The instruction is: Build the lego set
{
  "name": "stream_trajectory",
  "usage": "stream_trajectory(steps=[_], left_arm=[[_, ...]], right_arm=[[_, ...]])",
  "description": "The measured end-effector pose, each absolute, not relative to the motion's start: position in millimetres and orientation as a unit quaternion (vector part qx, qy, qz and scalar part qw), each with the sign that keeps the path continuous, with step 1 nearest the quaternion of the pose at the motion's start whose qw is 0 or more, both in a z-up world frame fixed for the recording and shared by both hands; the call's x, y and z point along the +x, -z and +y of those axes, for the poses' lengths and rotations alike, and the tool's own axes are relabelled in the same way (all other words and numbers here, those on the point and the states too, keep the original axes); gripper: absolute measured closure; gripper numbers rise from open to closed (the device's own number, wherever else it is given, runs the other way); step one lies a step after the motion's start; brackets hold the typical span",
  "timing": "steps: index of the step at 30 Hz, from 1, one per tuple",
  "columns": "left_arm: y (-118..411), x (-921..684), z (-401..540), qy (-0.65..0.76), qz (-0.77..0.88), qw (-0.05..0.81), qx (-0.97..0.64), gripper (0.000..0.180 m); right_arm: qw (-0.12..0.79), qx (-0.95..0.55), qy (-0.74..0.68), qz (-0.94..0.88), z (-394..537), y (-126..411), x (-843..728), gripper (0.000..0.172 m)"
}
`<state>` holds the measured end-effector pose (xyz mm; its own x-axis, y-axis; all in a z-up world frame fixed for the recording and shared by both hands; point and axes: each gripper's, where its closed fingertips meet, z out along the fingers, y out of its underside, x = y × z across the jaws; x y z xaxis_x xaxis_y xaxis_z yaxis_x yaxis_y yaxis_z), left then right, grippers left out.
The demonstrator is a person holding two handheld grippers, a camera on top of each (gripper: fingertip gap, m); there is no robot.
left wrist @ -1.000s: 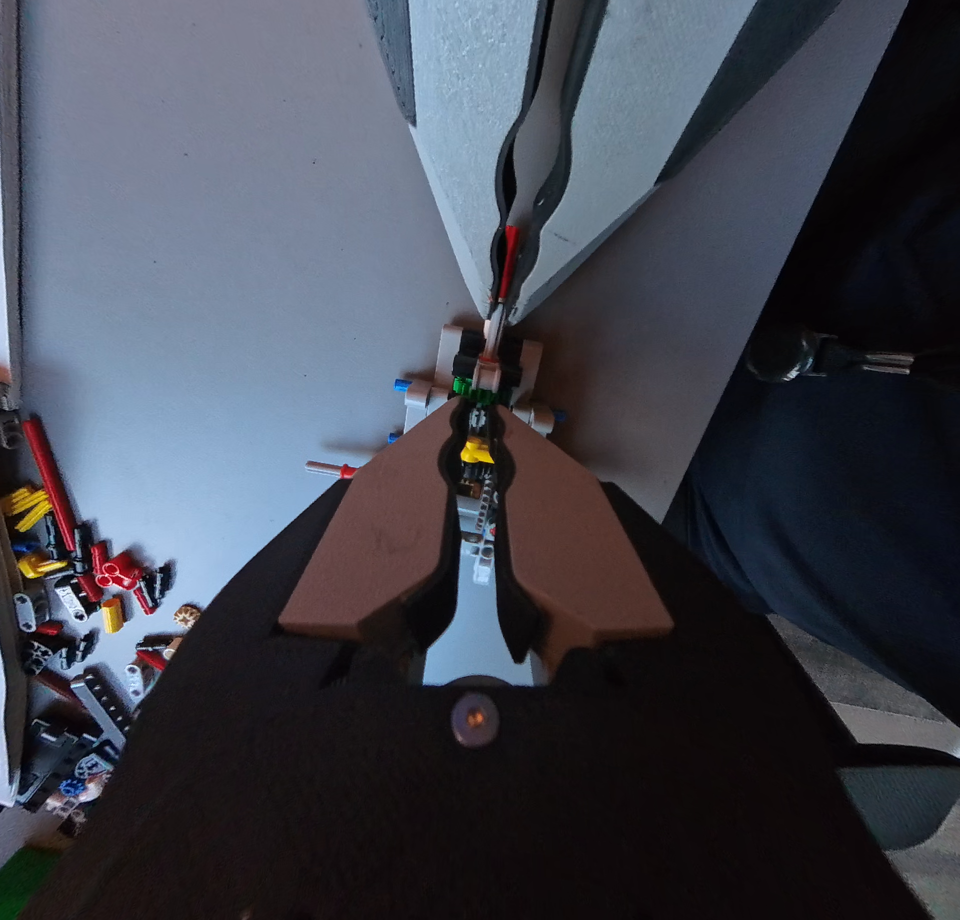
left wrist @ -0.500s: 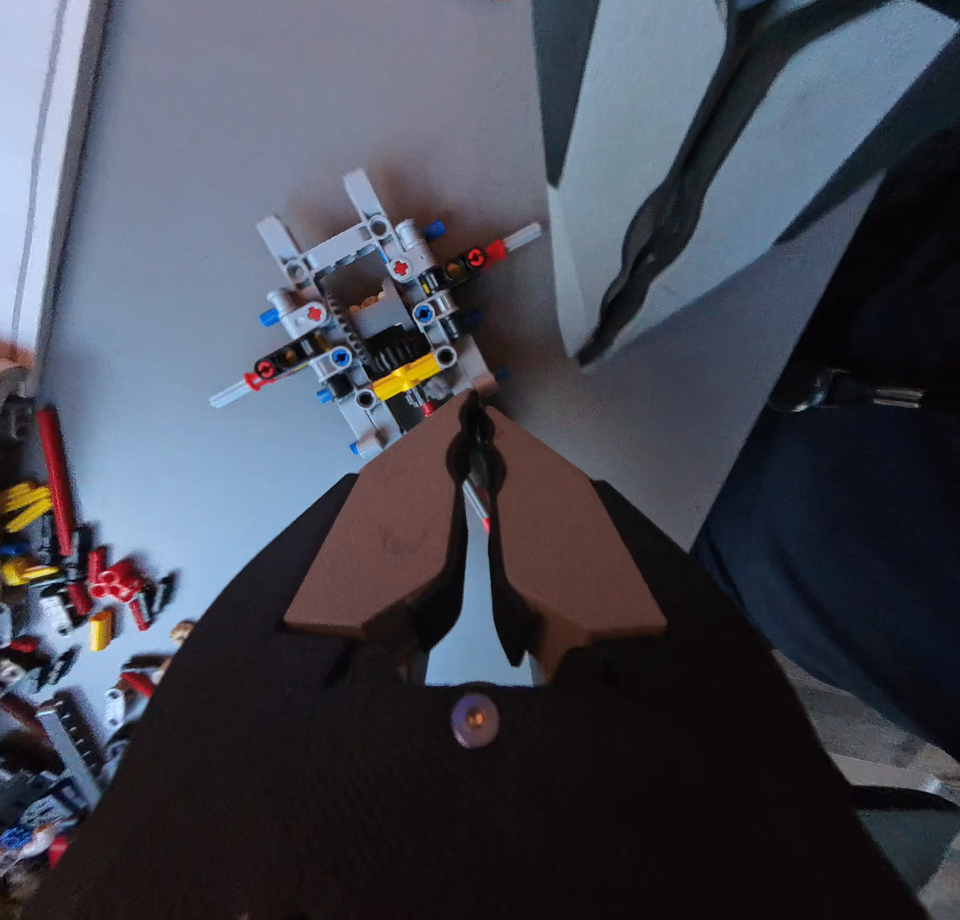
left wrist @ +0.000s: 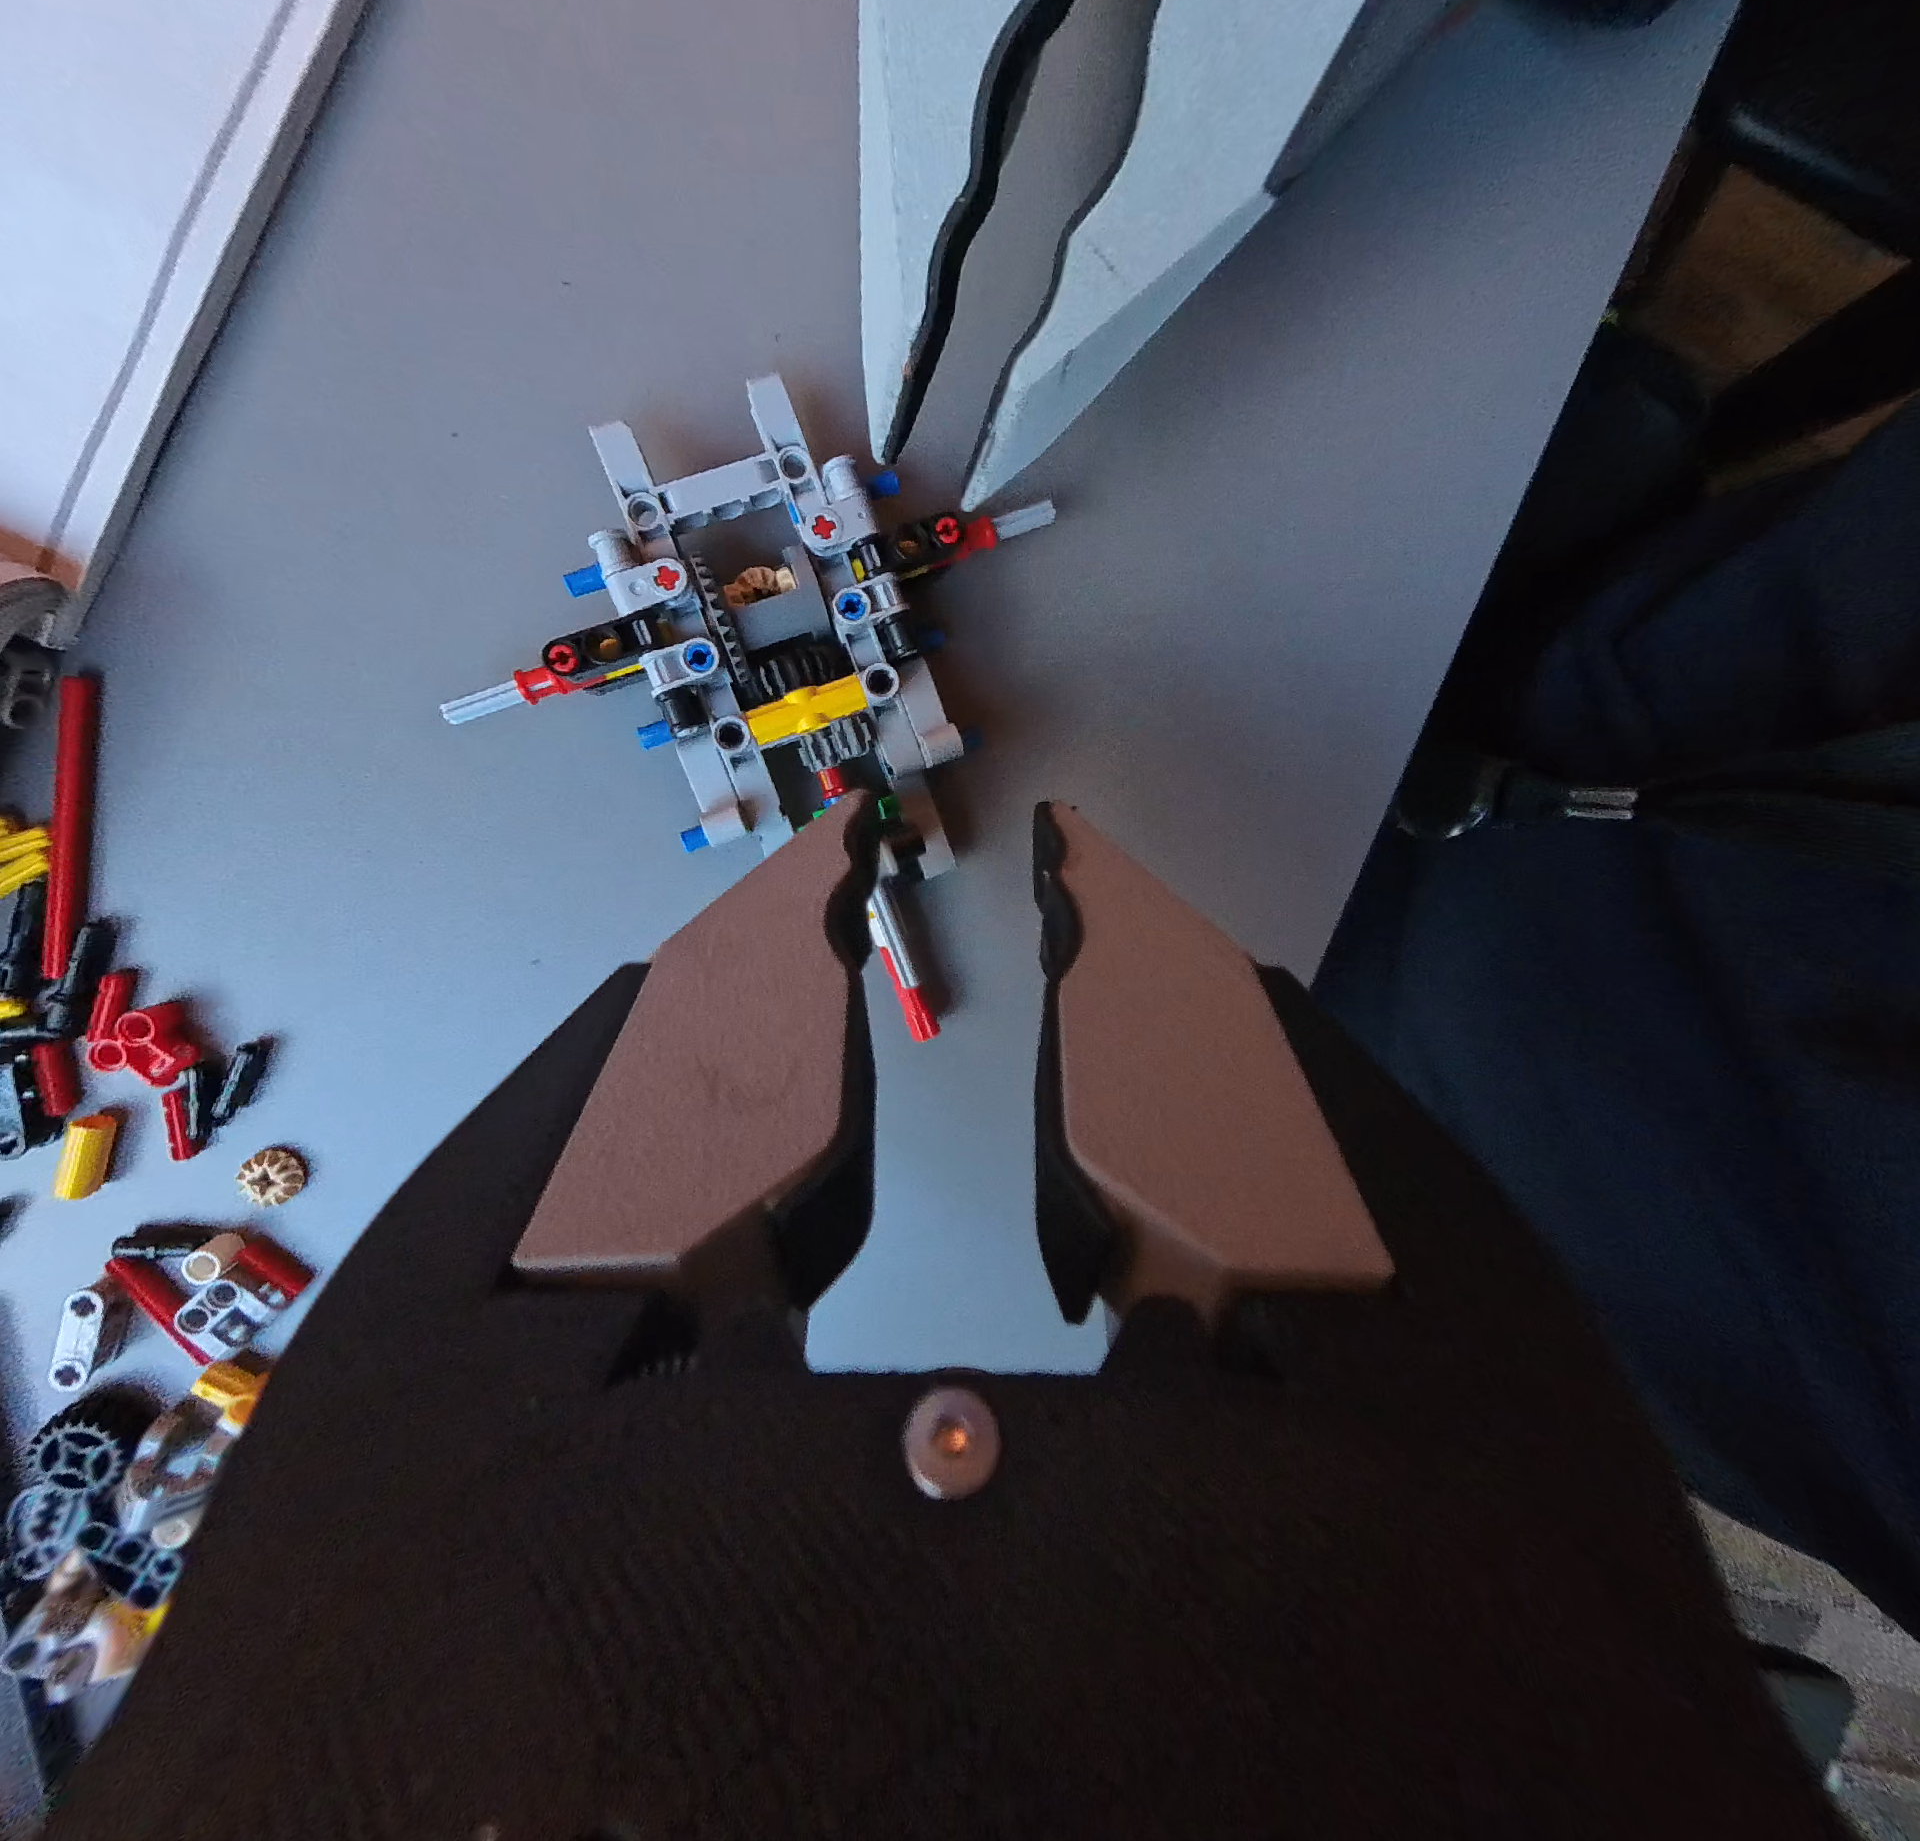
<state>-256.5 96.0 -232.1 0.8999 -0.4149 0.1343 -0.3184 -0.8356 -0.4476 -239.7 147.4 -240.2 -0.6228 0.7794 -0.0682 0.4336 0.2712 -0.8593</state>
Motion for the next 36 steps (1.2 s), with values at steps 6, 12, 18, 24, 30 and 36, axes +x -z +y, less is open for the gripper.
stream_trajectory(steps=[6, 12, 18, 24, 30, 36], left_arm=[[217, -269, 92, 0.107, 0.166, 0.253, -0.947, 0.154], [237, -287, 75, 0.114, 0.109, 0.252, -0.955, 0.141], [265, -286, 81, 0.095, 0.087, 0.266, -0.955, 0.118], [272, -288, 99, 0.044, 0.105, 0.284, -0.952, 0.127], [275, -282, 114, 0.028, 0.103, 0.299, -0.948, 0.105], [274, -271, 126, 0.058, 0.156, 0.330, -0.929, 0.122]], right_arm=[[0.211, -0.393, -0.436, -0.782, 157, 244, -242, 0.162], [0.234, -0.393, -0.435, -0.776, 167, 241, -245, 0.161], [0.244, -0.396, -0.436, -0.770, 170, 239, -248, 0.161], [0.237, -0.404, -0.428, -0.773, 166, 243, -254, 0.146], [0.229, -0.403, -0.419, -0.781, 161, 247, -255, 0.140], [0.207, -0.408, -0.423, -0.782, 160, 250, -253, 0.139]])
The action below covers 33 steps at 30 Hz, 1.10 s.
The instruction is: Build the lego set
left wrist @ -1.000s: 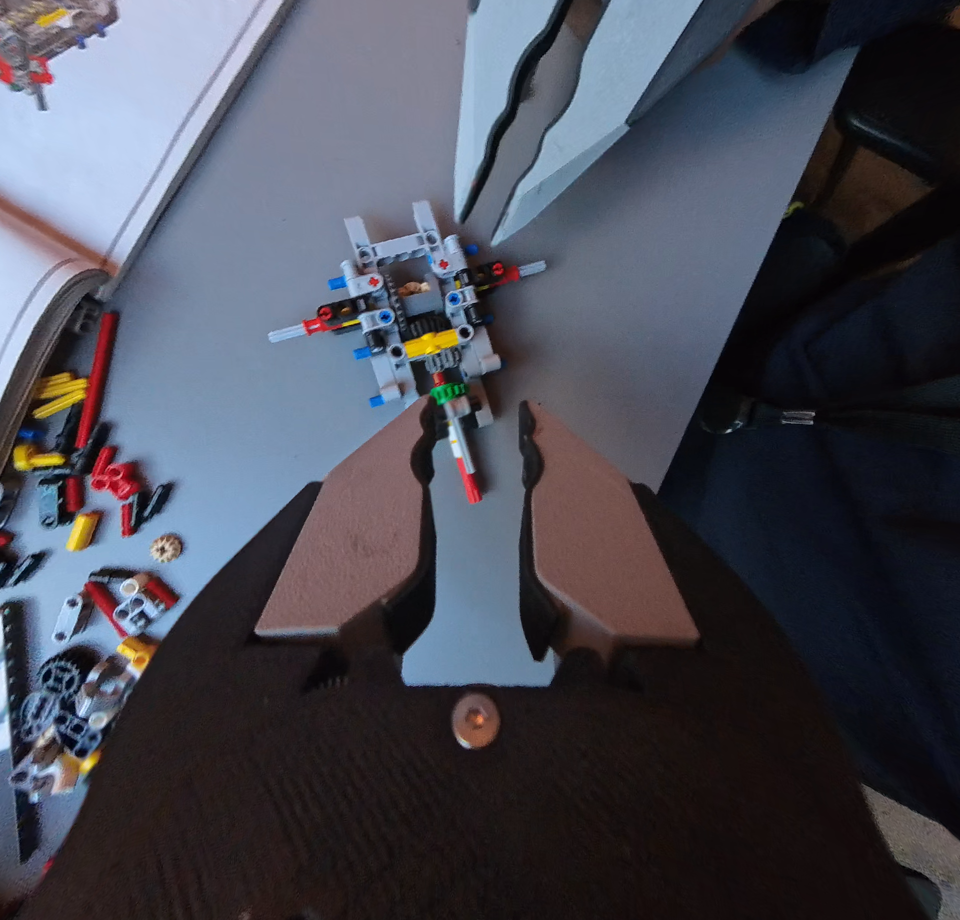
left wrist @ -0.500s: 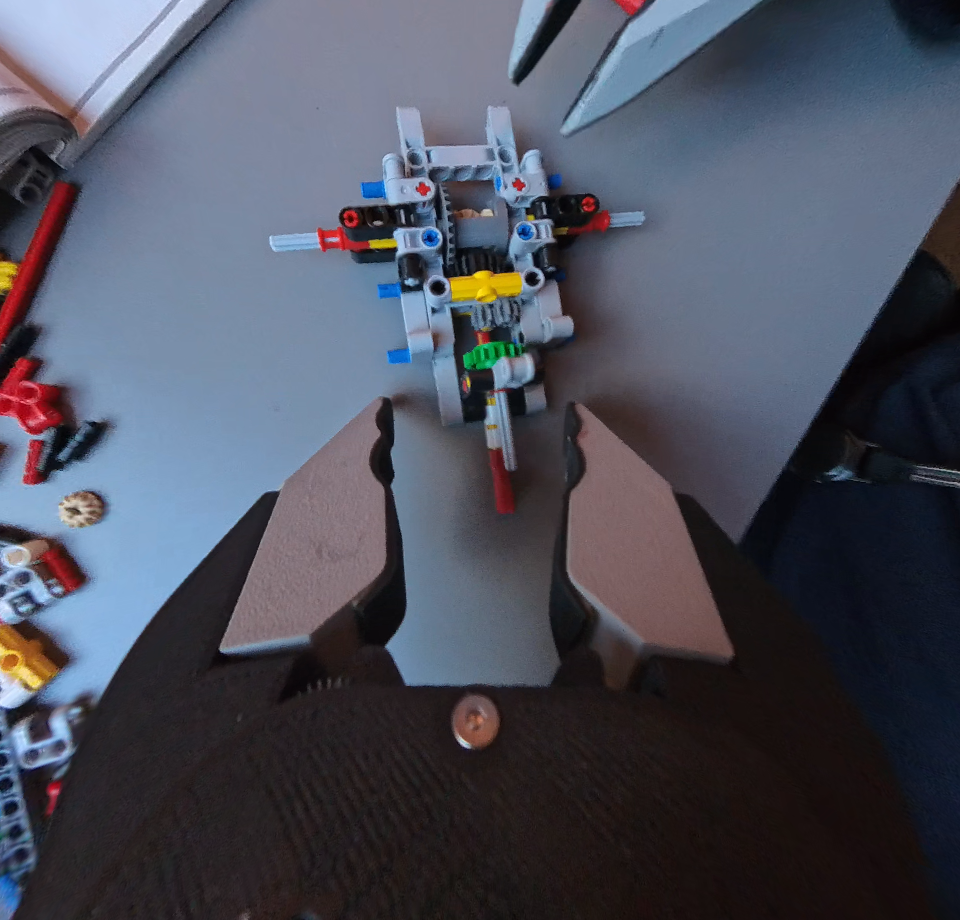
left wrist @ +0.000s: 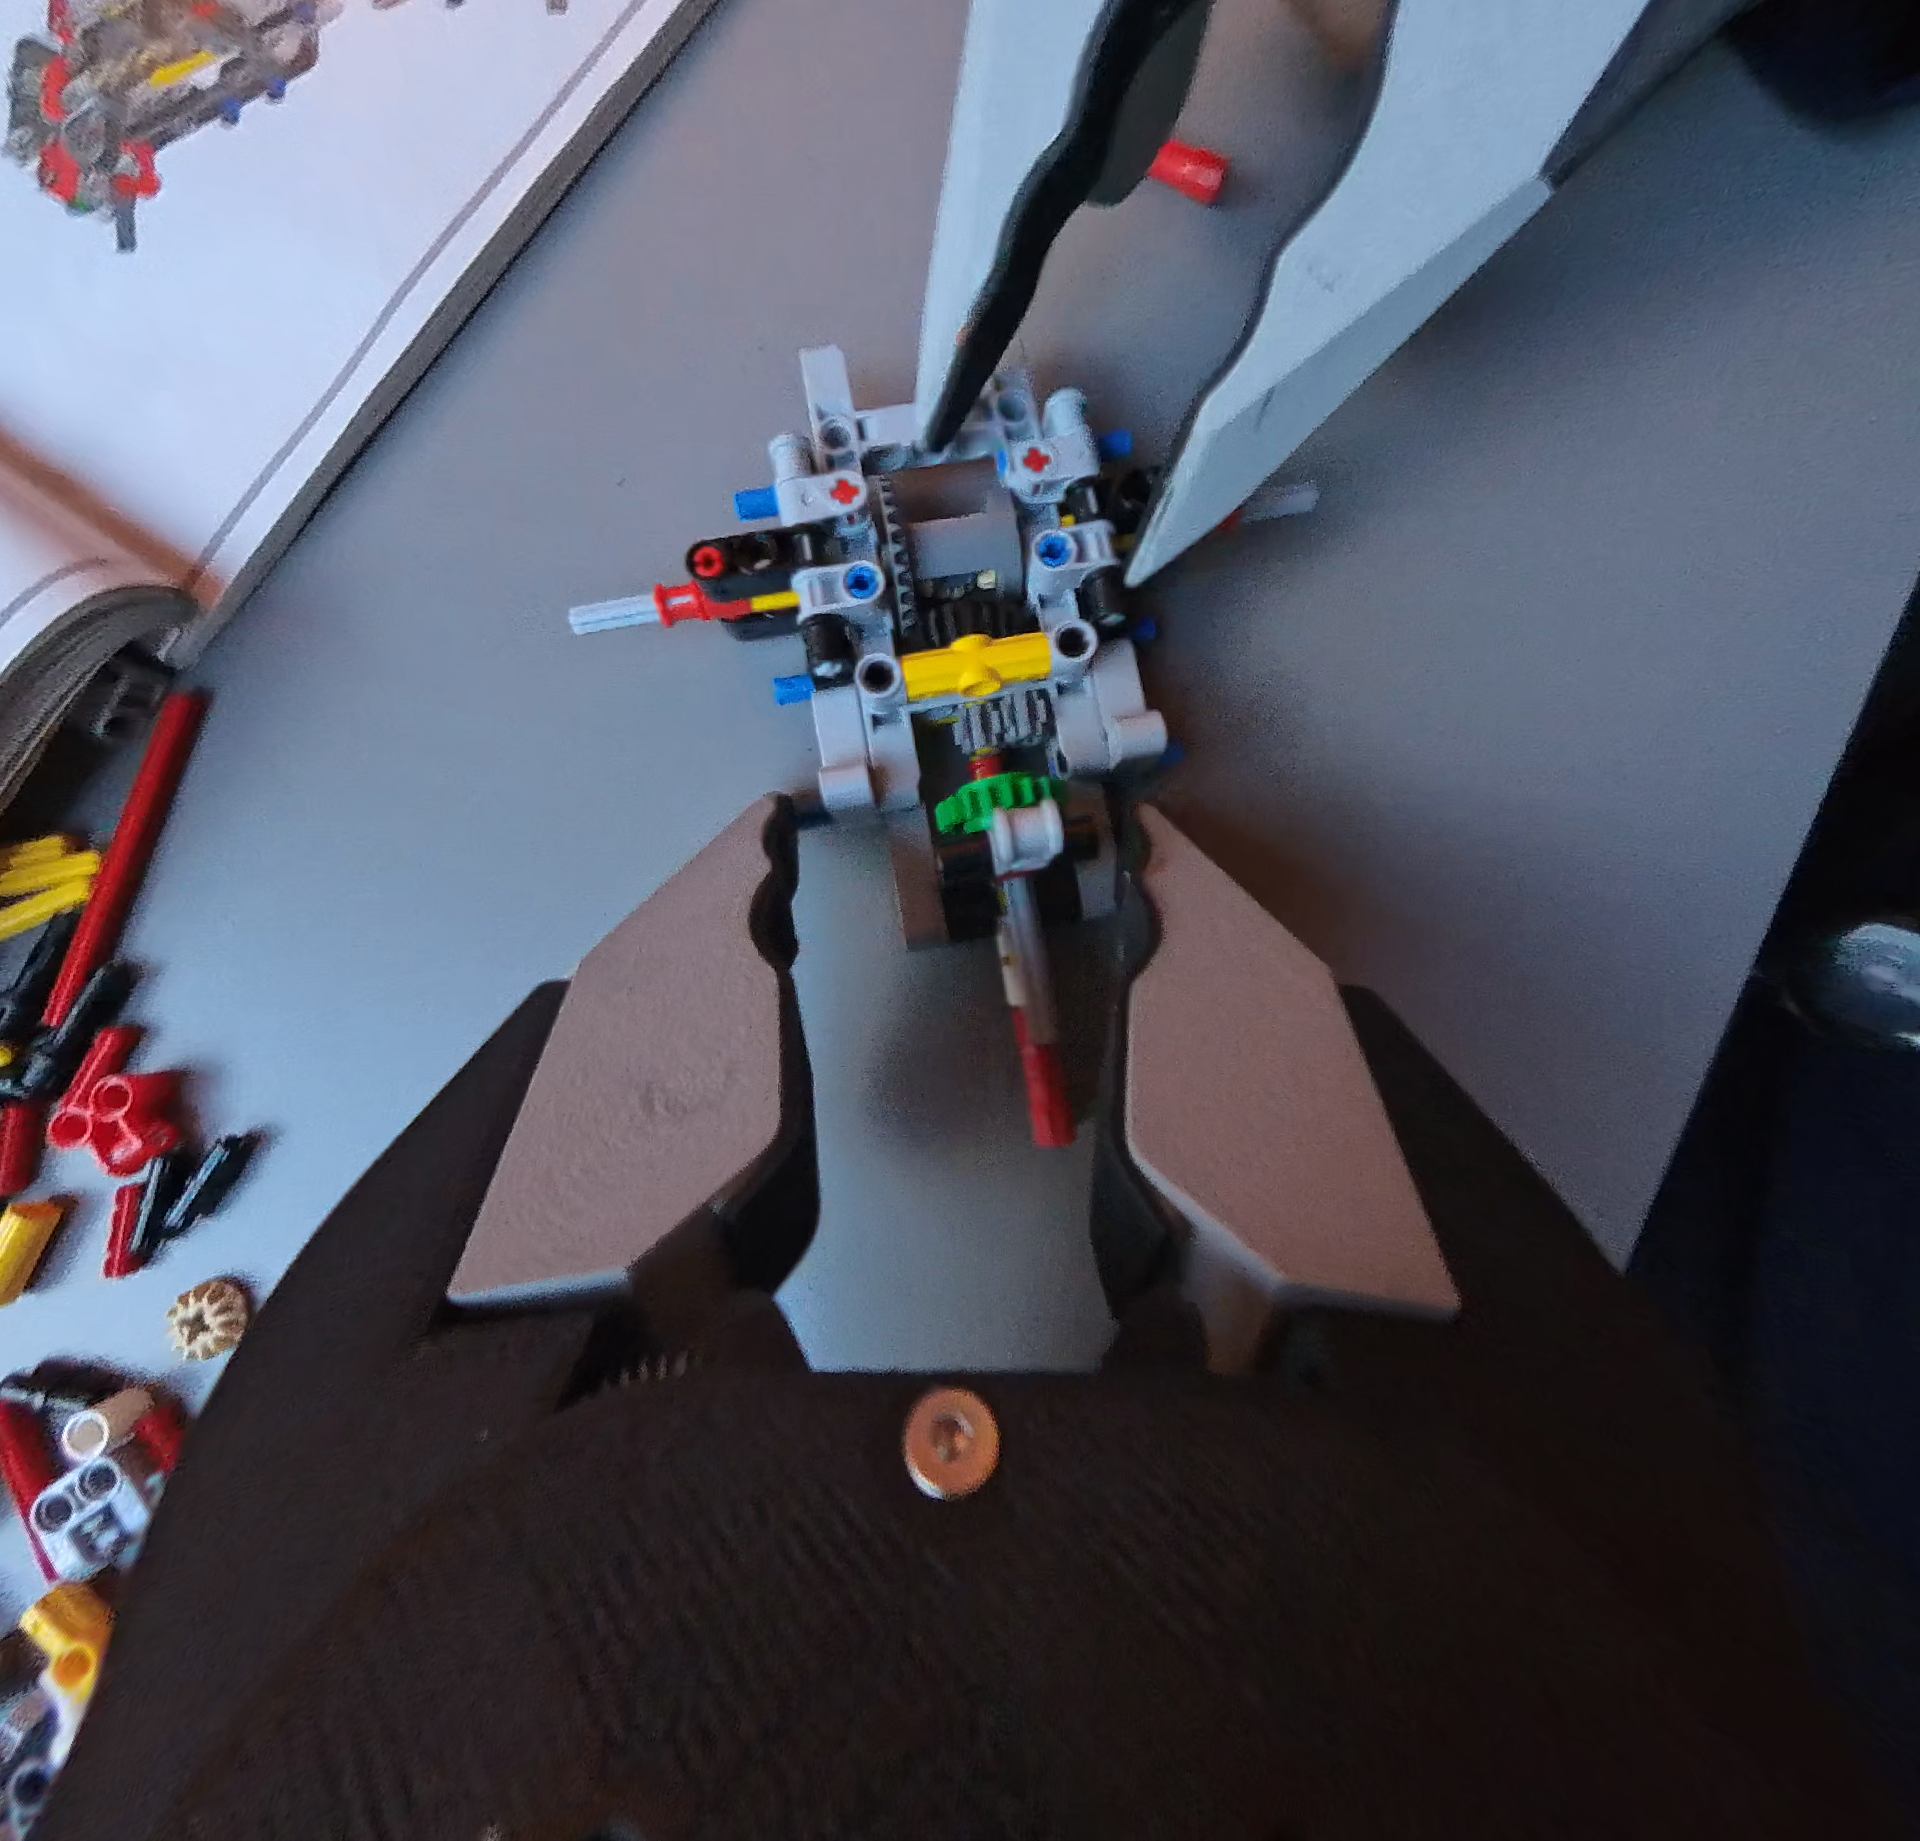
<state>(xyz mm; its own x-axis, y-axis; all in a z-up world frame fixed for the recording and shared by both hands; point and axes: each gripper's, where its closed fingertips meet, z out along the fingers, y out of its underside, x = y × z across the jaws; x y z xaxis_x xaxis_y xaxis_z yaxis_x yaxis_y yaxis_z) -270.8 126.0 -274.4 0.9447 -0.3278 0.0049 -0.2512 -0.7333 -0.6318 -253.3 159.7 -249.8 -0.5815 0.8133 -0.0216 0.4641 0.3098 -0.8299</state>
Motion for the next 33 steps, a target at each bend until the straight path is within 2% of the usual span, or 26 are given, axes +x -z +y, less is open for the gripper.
stream_trajectory(steps=[4, 8, 16, 23, 25, 27, 31, 33], left_arm=[[274, -273, 132, 0.044, 0.148, 0.339, -0.928, 0.123], [265, -279, 135, -0.061, 0.191, 0.336, -0.920, 0.123], [223, -294, 149, -0.396, 0.334, 0.342, -0.784, 0.123], [207, -301, 158, -0.547, 0.382, 0.363, -0.651, 0.124], [205, -301, 161, -0.564, 0.385, 0.370, -0.630, 0.124], [206, -300, 164, -0.571, 0.387, 0.380, -0.617, 0.125], [205, -296, 167, -0.578, 0.407, 0.387, -0.593, 0.124], [204, -291, 166, -0.586, 0.432, 0.391, -0.562, 0.125]], right_arm=[[0.198, -0.408, -0.402, -0.796, 158, 258, -252, 0.139], [0.222, -0.398, -0.404, -0.793, 159, 253, -253, 0.139], [0.365, -0.356, -0.388, -0.768, 170, 224, -259, 0.145], [0.442, -0.369, -0.319, -0.753, 187, 219, -266, 0.149], [0.471, -0.388, -0.283, -0.739, 202, 220, -271, 0.141], [0.483, -0.413, -0.260, -0.726, 217, 226, -277, 0.113], [0.430, -0.447, -0.310, -0.721, 221, 233, -283, 0.095], [0.371, -0.414, -0.382, -0.738, 203, 229, -282, 0.087]])
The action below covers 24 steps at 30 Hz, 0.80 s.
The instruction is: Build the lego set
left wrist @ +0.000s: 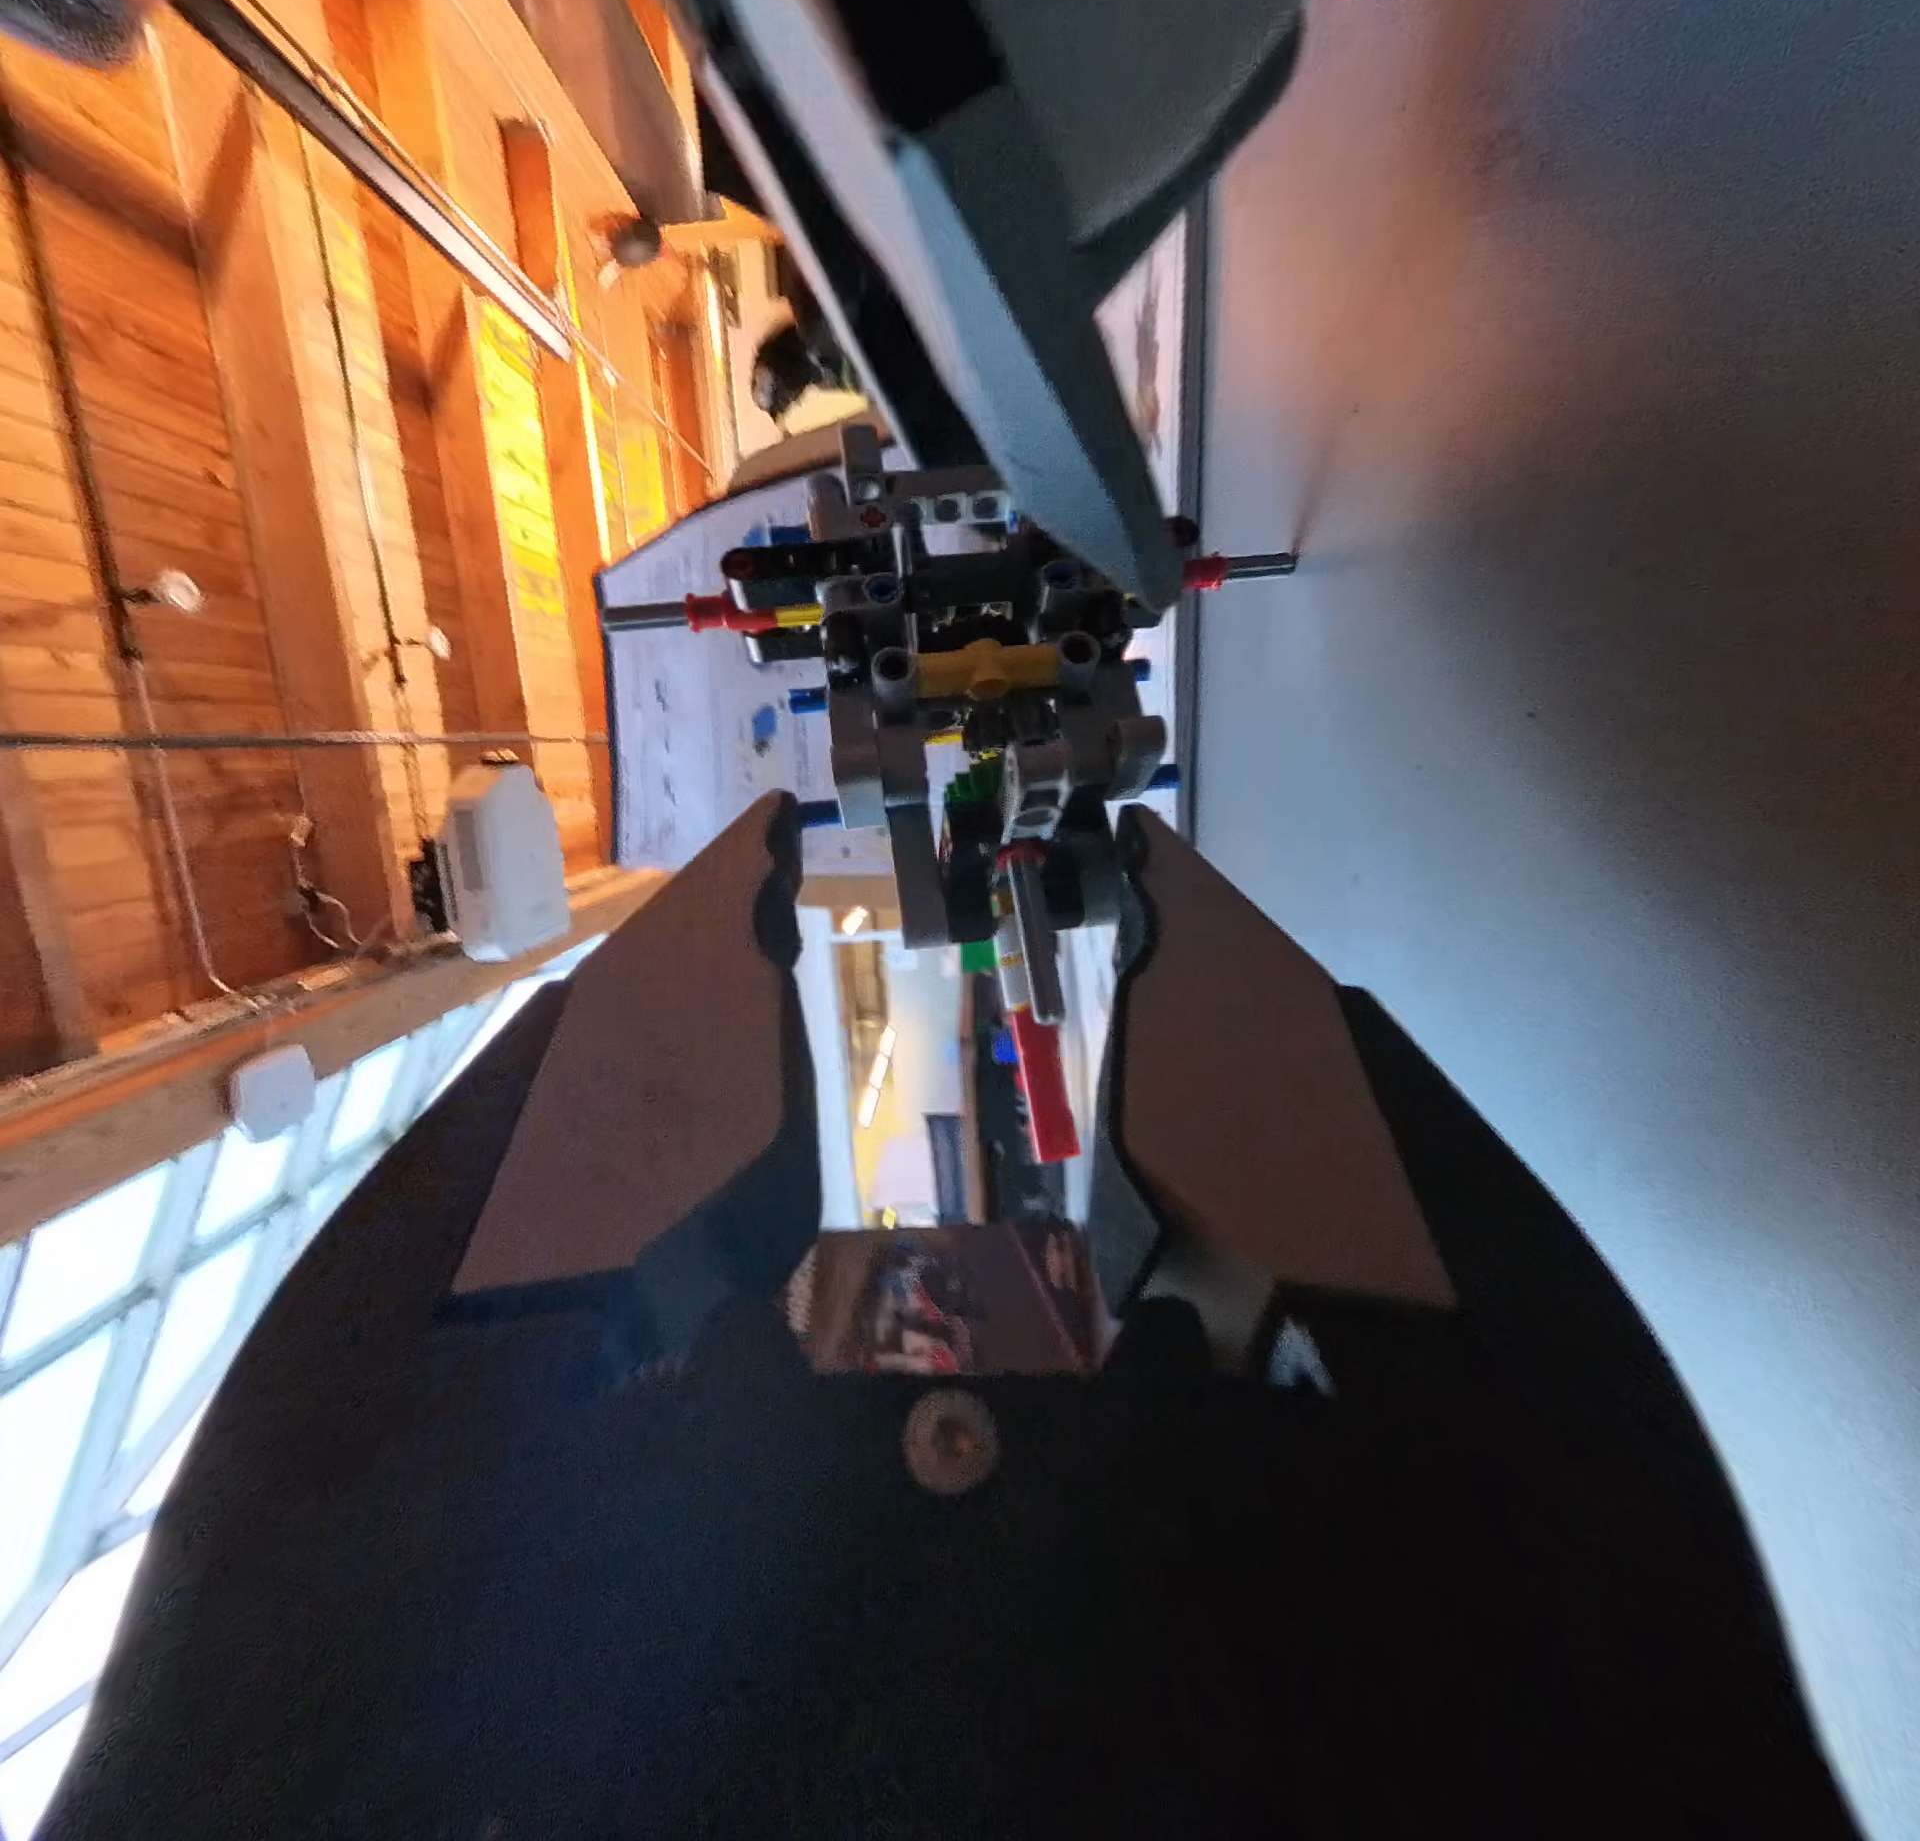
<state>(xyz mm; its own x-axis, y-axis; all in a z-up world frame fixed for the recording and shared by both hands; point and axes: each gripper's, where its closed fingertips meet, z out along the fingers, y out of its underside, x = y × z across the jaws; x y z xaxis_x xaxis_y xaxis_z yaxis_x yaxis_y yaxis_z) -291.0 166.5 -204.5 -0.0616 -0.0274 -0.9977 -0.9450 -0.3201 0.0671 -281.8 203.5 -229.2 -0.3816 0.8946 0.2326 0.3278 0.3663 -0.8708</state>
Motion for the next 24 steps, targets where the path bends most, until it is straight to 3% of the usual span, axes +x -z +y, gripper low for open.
stream_trajectory(steps=[2, 4, 7, 10, 14, 17, 21, 24], left_arm=[[204, -290, 166, -0.593, 0.456, 0.395, -0.534, 0.125], [204, -291, 166, -0.588, 0.466, 0.402, -0.524, 0.125], [205, -295, 168, -0.572, 0.464, 0.420, -0.530, 0.124], [210, -302, 171, -0.550, 0.456, 0.426, -0.555, 0.123], [217, -313, 168, -0.471, 0.429, 0.465, -0.614, 0.120], [229, -325, 166, -0.392, 0.395, 0.471, -0.685, 0.120], [233, -336, 167, -0.379, 0.378, 0.464, -0.706, 0.129], [238, -338, 167, -0.392, 0.386, 0.446, -0.706, 0.133]], right_arm=[[0.299, -0.382, -0.446, -0.752, 187, 226, -277, 0.091], [0.249, -0.366, -0.470, -0.764, 181, 227, -274, 0.107], [0.254, -0.351, -0.473, -0.767, 188, 225, -279, 0.144], [0.269, -0.353, -0.465, -0.767, 194, 226, -282, 0.144], [0.377, -0.324, -0.392, -0.774, 211, 222, -287, 0.145], [0.465, -0.280, -0.299, -0.785, 218, 218, -288, 0.145], [0.565, -0.180, -0.119, -0.796, 222, 229, -289, 0.146], [0.608, -0.140, -0.060, -0.779, 222, 225, -290, 0.147]])
